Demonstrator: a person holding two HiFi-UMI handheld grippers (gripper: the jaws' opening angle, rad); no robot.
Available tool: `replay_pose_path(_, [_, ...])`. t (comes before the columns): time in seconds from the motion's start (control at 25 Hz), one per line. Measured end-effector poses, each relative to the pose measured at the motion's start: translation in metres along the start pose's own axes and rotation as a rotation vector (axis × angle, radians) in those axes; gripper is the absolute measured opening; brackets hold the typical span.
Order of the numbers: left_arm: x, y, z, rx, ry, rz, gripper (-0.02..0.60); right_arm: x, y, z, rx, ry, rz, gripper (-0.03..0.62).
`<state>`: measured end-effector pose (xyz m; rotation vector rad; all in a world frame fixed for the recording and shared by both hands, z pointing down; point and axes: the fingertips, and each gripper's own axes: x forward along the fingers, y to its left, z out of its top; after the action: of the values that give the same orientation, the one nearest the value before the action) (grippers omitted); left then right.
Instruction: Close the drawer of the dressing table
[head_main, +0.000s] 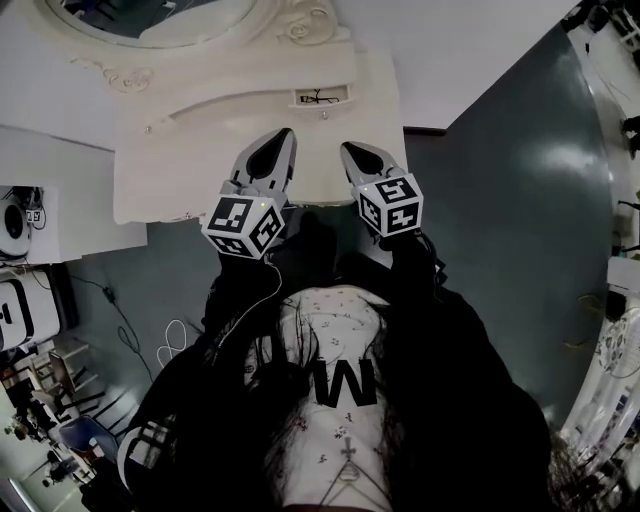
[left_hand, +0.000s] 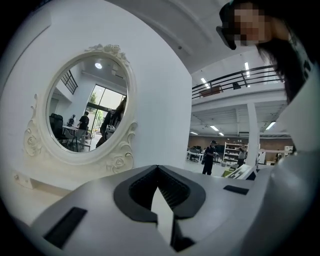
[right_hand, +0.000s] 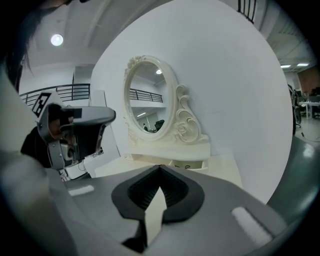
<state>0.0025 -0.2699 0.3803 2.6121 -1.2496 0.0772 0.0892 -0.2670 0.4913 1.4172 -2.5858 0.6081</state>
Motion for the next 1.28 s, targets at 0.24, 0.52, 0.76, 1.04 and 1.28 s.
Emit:
replay_pose_path(0.24, [0.018,0.028,0.002,0.017,0.033,-0.034,0.0,0.067,-0.04,-0.038,-0.121,0.124,-0.102,0.009])
replay_pose_path(0.52, [0.03,0.062,-0.003,0.063,0.074,-0.034,0.0,0.124,-0.073,-0.067,-0.107,0.253,-0.162,0.087])
replay_pose_path(0.76, [0.033,0.093,-0.006,0.047,0.085,-0.017,0.0,0.15,-0.079,-0.083,-0.091,0.321,-0.19,0.112])
replay_pose_path(1.04, [0.038,0.114,-0.009,0.019,0.093,-0.002,0.0,0.156,-0.084,-0.085,-0.127,0.326,-0.261,0.098])
replay_pose_path(1.28, [0.041,0.121,-0.012,0.004,0.095,-0.001,0.0,0.164,-0.09,-0.08,-0.119,0.325,-0.26,0.097])
